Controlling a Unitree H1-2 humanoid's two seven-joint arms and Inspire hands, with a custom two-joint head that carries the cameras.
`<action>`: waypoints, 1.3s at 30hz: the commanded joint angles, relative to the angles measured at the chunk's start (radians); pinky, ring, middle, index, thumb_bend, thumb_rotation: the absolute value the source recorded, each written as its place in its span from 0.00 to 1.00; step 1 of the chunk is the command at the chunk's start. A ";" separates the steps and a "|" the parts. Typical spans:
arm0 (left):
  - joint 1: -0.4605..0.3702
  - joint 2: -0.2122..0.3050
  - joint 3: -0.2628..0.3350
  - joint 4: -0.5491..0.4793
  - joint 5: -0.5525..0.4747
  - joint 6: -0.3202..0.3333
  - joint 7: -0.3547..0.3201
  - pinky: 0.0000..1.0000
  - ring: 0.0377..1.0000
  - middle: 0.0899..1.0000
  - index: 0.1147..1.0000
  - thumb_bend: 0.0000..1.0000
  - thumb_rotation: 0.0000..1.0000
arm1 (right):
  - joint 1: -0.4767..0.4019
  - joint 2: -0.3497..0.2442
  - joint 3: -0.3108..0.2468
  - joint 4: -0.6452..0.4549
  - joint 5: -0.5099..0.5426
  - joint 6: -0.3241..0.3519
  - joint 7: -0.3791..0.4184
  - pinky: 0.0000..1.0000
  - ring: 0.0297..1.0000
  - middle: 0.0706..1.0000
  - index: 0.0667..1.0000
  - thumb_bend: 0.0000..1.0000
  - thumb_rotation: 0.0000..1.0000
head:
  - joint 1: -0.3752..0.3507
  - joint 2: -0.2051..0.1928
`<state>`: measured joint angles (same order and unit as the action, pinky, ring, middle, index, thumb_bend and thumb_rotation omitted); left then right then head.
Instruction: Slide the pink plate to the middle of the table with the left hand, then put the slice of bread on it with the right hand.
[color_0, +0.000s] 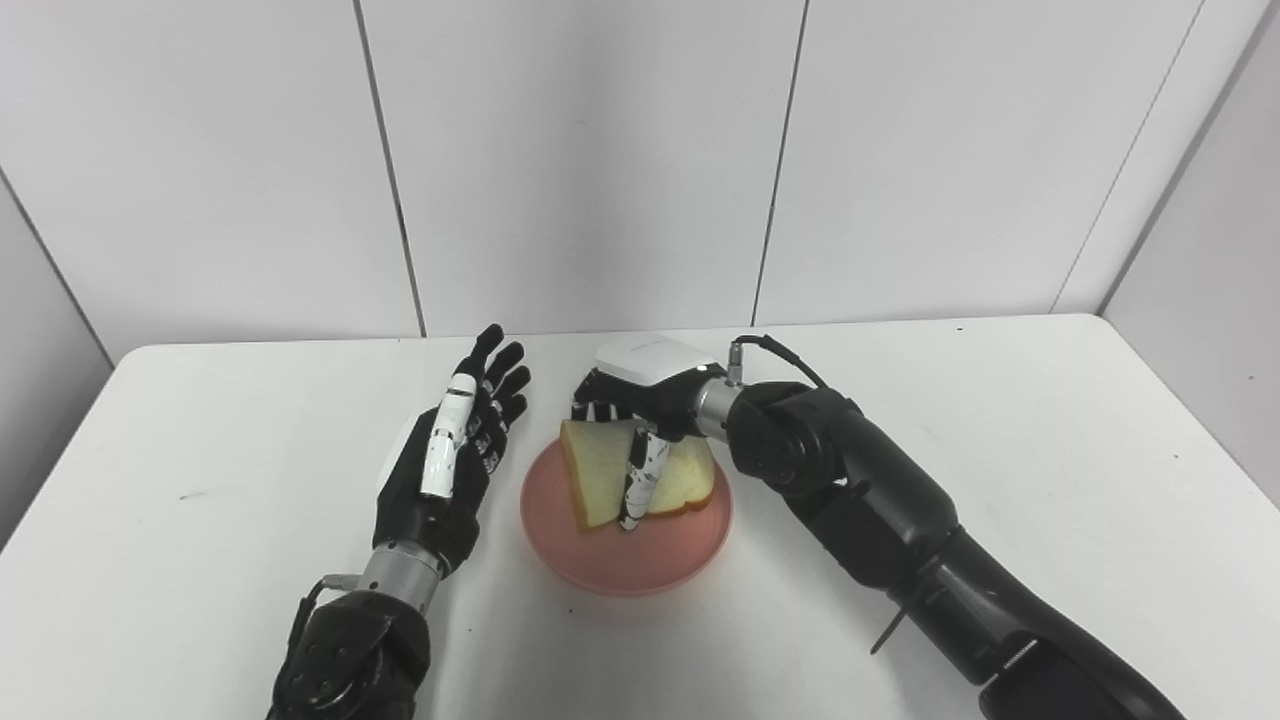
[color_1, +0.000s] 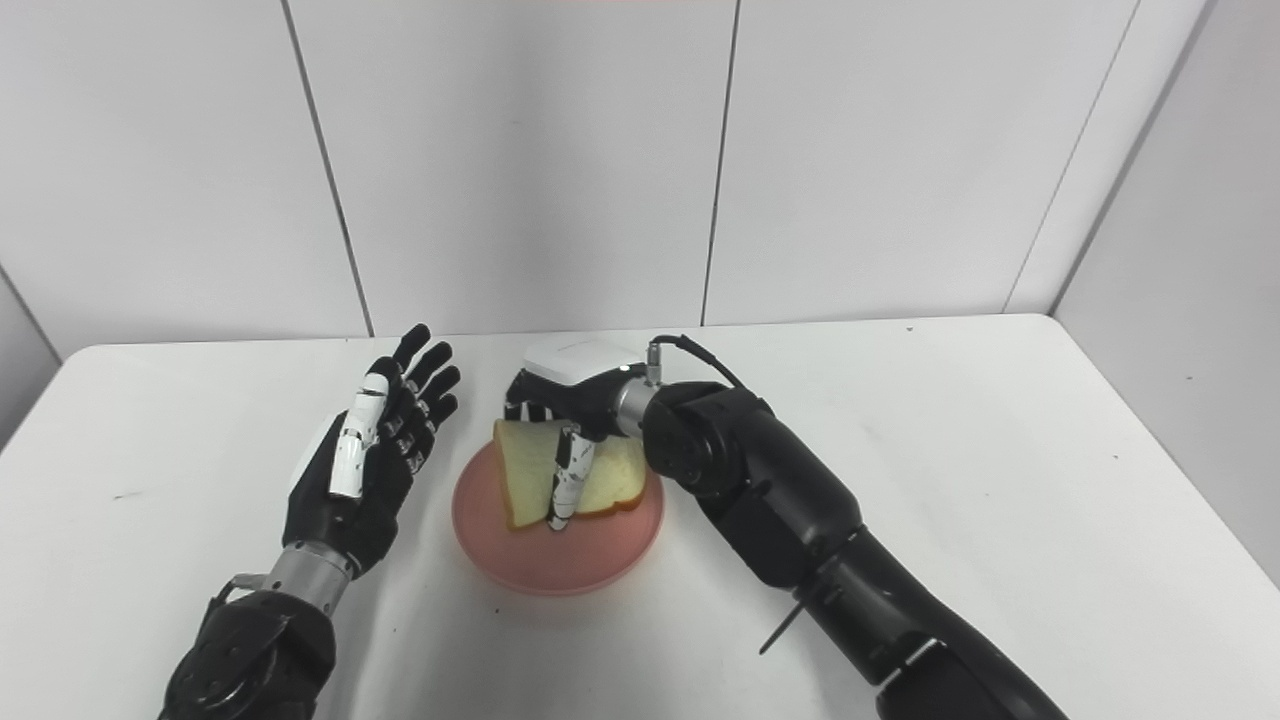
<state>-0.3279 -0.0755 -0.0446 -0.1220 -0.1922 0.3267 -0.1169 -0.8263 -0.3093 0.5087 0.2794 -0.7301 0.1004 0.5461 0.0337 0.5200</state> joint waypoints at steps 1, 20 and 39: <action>-0.045 -0.002 -0.003 -0.043 0.004 -0.020 0.002 0.99 0.96 0.96 0.95 0.40 1.00 | -0.033 0.007 -0.003 -0.007 -0.005 -0.039 -0.036 0.38 0.38 0.47 0.49 0.52 0.00 | 0.001 0.003; -0.056 -0.004 0.004 -0.059 0.021 -0.003 0.026 0.95 0.94 0.94 0.93 0.40 1.00 | -0.030 0.004 0.009 -0.173 0.020 0.087 0.182 0.82 0.97 0.99 0.98 0.98 0.41 | -0.003 0.014; -0.064 0.017 0.015 -0.069 0.021 0.000 0.033 0.97 0.95 0.94 0.93 0.41 1.00 | -0.058 -0.037 -0.040 -0.345 -0.021 0.158 0.291 1.00 1.00 1.00 1.00 1.00 0.39 | -0.005 0.005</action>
<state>-0.3459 -0.0596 -0.0330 -0.1561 -0.1738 0.3309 -0.0843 -0.8233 -0.3357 0.4994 -0.0266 -0.7553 0.2132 0.8276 0.0291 0.5262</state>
